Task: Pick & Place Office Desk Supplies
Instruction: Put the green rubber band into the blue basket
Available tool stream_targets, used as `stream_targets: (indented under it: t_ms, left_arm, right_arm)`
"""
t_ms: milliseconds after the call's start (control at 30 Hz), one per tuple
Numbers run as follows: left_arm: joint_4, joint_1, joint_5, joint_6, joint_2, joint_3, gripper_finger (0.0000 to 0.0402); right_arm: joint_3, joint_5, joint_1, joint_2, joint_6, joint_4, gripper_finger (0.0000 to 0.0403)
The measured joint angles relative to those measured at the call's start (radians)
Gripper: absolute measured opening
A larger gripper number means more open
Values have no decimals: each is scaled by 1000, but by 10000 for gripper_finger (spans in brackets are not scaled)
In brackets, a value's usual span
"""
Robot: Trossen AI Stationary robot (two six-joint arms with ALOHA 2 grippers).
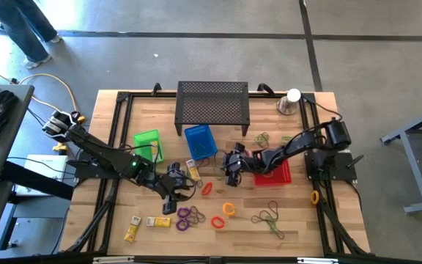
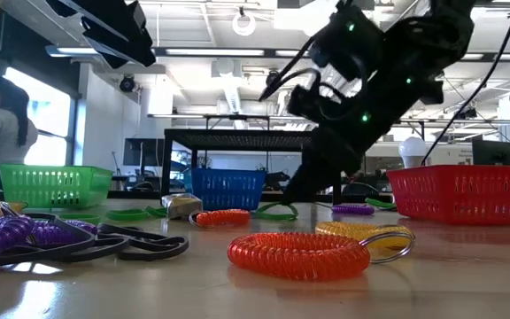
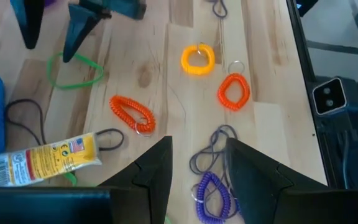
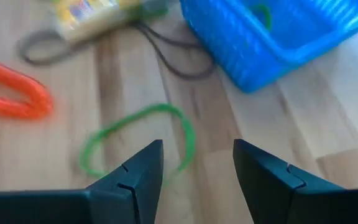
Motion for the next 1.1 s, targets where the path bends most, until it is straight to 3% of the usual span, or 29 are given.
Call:
stream_targets:
  t_ms: [133,333,433,600,667,800,1100]
  left_arm:
    - [0,0,-13,1,0,0,143]
    - [-1,3,-46,16,0,0,143]
    - [-1,3,-66,28,0,0,143]
    - [-1,3,-67,46,0,0,143]
    - [-1,3,-67,46,0,0,143]
    - [-1,3,-67,46,0,0,143]
    - [1,3,-67,68,0,-1,143]
  right_arm:
    - [0,-72,-20,30,7,36,183]
    - [0,-70,-25,50,9,46,170]
    - [0,-72,-25,51,8,43,135]
    - [0,-67,-12,53,-20,42,33]
    - [0,-41,5,45,-46,36,11]
    - [15,51,57,37,-86,1,3]
    - [175,121,133,16,-194,-99,3]
